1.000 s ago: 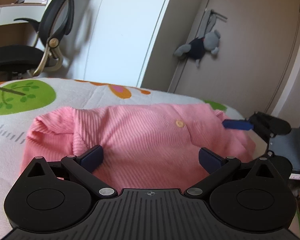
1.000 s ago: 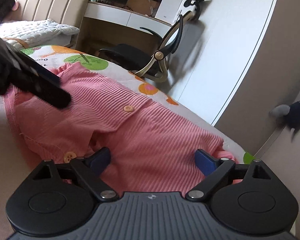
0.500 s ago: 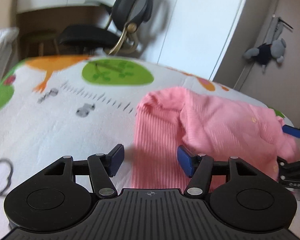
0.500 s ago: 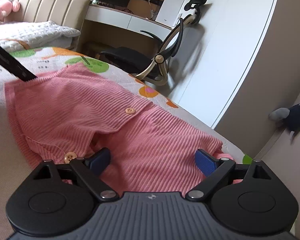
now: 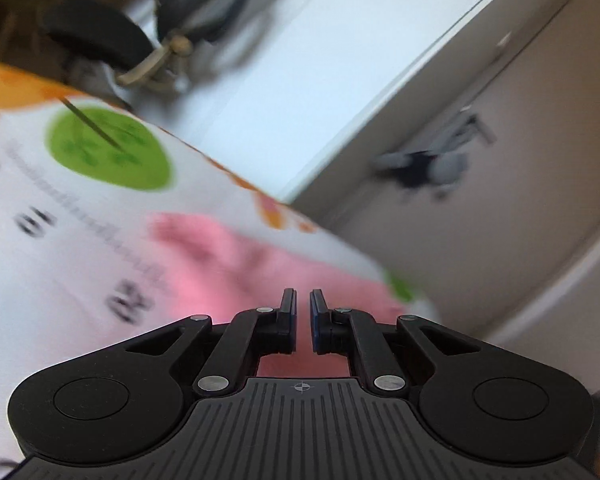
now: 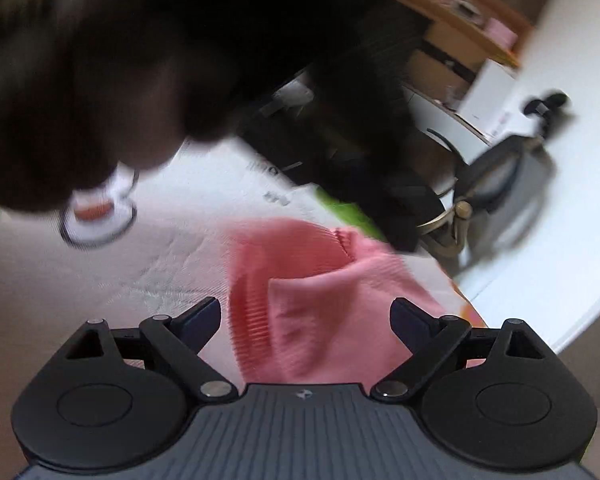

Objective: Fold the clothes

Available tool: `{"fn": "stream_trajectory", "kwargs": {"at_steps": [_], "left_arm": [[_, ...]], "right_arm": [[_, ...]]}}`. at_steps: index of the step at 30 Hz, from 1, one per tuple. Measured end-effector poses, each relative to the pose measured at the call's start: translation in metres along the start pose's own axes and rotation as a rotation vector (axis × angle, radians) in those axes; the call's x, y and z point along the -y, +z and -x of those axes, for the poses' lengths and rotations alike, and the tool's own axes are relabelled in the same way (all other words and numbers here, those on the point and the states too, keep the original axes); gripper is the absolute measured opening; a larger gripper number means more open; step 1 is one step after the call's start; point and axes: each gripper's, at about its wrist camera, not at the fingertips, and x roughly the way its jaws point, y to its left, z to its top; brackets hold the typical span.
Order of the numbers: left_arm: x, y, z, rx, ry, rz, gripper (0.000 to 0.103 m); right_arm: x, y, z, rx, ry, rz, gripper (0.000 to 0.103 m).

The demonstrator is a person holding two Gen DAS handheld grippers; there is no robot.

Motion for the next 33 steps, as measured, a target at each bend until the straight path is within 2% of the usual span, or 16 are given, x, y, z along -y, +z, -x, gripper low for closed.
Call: {"fn": "stream_trajectory", "kwargs": {"at_steps": [2, 4, 5, 7, 8, 9, 11, 14, 17, 19, 20, 24, 27, 31, 33], "left_arm": [[0.001, 0.001, -0.001, 0.005, -0.011, 0.007, 0.009], [-0.003, 0.004, 0.002, 0.032, 0.031, 0.010, 0.009], [-0.006, 0.006, 0.006, 0.052, 0.070, 0.004, 0.013], [-0.013, 0.008, 0.012, 0.077, 0.186, -0.044, 0.038], [-0.016, 0.008, 0.013, 0.077, 0.246, -0.075, 0.061], [-0.019, 0.006, 0.012, 0.072, 0.305, -0.109, 0.067], [-0.025, -0.002, 0.006, 0.049, 0.393, -0.165, 0.066], [-0.035, -0.014, -0.011, -0.001, 0.418, -0.178, 0.065], [-0.034, -0.020, -0.021, 0.016, 0.405, -0.203, 0.060], [-0.035, -0.020, -0.026, 0.007, 0.385, -0.196, 0.031], [-0.035, -0.019, -0.028, 0.001, 0.380, -0.189, 0.011], [-0.031, -0.021, -0.026, 0.011, 0.375, -0.186, 0.008], [-0.027, -0.021, -0.021, 0.021, 0.336, -0.160, 0.007], [-0.019, -0.015, -0.012, 0.016, 0.184, -0.049, 0.007], [-0.012, -0.013, -0.011, 0.019, 0.153, -0.038, 0.007]], "right_arm": [[-0.002, 0.001, -0.006, 0.006, -0.013, -0.001, 0.096], [0.001, 0.001, -0.006, 0.006, -0.016, -0.021, 0.095], [0.001, -0.002, -0.003, 0.001, -0.013, -0.027, 0.095], [0.004, -0.010, 0.003, 0.000, 0.001, -0.045, 0.095], [0.006, -0.014, 0.006, -0.001, 0.008, -0.054, 0.095], [0.007, -0.018, 0.009, -0.001, 0.016, -0.064, 0.095], [0.005, -0.017, 0.012, 0.006, 0.023, -0.070, 0.095], [0.001, -0.016, 0.017, 0.017, 0.033, -0.077, 0.095], [-0.004, -0.013, 0.023, 0.031, 0.038, -0.075, 0.095], [-0.005, -0.011, 0.025, 0.039, 0.028, -0.060, 0.095], [-0.005, -0.010, 0.025, 0.042, 0.023, -0.053, 0.095], [0.000, -0.010, 0.021, 0.034, 0.011, -0.073, 0.095], [0.002, -0.009, 0.018, 0.029, 0.015, -0.094, 0.095], [-0.001, -0.004, 0.011, 0.040, 0.014, -0.071, 0.095], [-0.005, -0.001, 0.004, 0.048, -0.019, -0.039, 0.095]]}}
